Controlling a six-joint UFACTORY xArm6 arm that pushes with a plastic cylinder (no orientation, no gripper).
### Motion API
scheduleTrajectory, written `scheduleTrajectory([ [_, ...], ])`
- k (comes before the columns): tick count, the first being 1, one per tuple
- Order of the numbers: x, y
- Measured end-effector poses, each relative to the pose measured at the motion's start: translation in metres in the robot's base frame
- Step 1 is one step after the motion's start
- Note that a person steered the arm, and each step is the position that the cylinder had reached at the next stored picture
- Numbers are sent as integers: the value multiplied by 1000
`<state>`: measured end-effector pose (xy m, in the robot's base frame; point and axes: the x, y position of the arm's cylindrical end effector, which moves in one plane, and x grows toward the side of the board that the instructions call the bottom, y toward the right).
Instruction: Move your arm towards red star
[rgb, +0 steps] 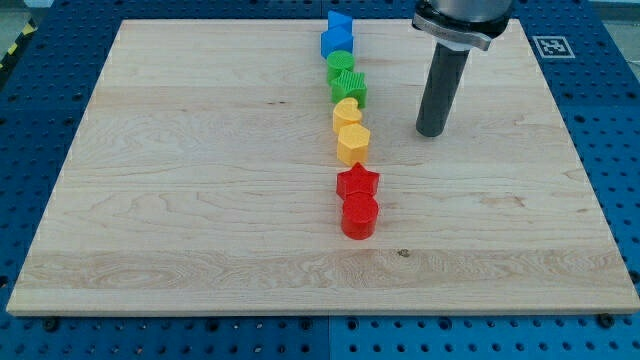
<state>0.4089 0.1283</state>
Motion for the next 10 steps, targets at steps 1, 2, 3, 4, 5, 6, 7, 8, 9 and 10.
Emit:
scheduleTrajectory([
  [1, 4, 1],
  [2, 23, 0],
  [3, 51, -6],
  [4, 54, -10],
  [5, 58, -10],
  [6, 74, -28],
  [7, 76, -35],
  [8, 75, -35],
  [9, 66, -40],
  [10, 64, -48],
])
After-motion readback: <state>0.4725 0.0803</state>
